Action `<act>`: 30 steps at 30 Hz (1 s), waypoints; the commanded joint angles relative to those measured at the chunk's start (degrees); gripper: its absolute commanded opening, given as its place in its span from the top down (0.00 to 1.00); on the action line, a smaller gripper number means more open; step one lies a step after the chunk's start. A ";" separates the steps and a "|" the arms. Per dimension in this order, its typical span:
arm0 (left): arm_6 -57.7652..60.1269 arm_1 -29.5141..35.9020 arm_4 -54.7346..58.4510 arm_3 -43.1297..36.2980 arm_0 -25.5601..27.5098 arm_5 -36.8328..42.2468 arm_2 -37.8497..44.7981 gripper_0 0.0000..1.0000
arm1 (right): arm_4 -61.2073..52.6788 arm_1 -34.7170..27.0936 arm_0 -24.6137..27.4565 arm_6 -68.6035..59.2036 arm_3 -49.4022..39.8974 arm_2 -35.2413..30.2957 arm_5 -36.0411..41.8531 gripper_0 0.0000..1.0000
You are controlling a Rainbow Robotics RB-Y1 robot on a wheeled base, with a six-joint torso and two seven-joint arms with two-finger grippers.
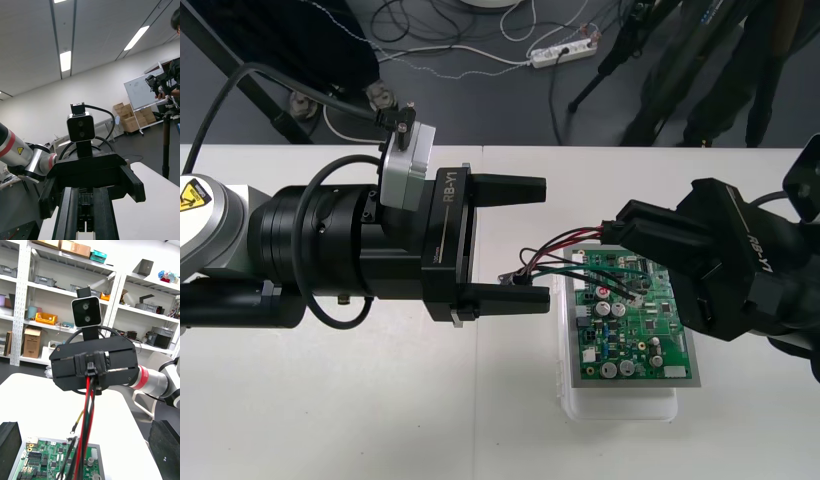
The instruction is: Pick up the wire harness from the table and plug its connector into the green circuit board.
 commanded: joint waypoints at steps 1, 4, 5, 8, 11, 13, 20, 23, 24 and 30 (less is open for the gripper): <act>-4.05 -0.50 -0.21 -2.03 -2.35 2.27 -0.82 0.00 | 0.10 1.14 1.53 4.00 -2.23 3.02 0.85 1.00; -4.14 -0.77 -0.21 -2.03 -2.35 2.44 -0.82 0.00 | 0.80 1.58 1.62 4.26 -2.23 3.90 0.85 1.00; -4.14 -0.77 -0.21 -2.03 -2.44 2.44 -0.82 0.00 | 1.24 1.75 1.71 4.43 -2.23 3.99 0.85 1.00; -4.14 -0.77 -0.30 -2.03 -2.53 2.44 -0.82 0.00 | 1.95 2.55 1.71 4.87 -2.23 4.34 0.85 1.00; -4.14 -0.77 -0.30 -2.03 -2.53 2.44 -0.82 0.00 | 2.30 2.81 1.71 4.96 -2.23 4.69 0.94 1.00; -4.05 -0.86 -0.30 -2.03 -2.53 2.53 -0.82 0.00 | 2.47 2.90 1.62 5.14 -2.23 5.04 1.29 1.00; -4.05 -0.86 -0.21 -2.03 -2.61 2.71 -0.82 0.00 | 2.47 2.90 1.71 5.84 -2.23 6.54 2.09 1.00; -4.05 -0.86 -0.21 -2.03 -2.61 2.71 -0.82 0.00 | 2.47 2.90 1.71 6.02 -2.23 7.33 2.52 1.00; -4.05 -0.94 -0.21 -2.03 -2.61 2.71 -0.82 0.00 | 2.47 2.90 1.71 6.19 -2.23 7.68 2.79 1.00; -3.97 -0.94 -0.21 -2.03 -2.70 2.71 -0.82 0.00 | 2.39 2.90 1.80 6.46 -2.32 8.12 3.14 1.00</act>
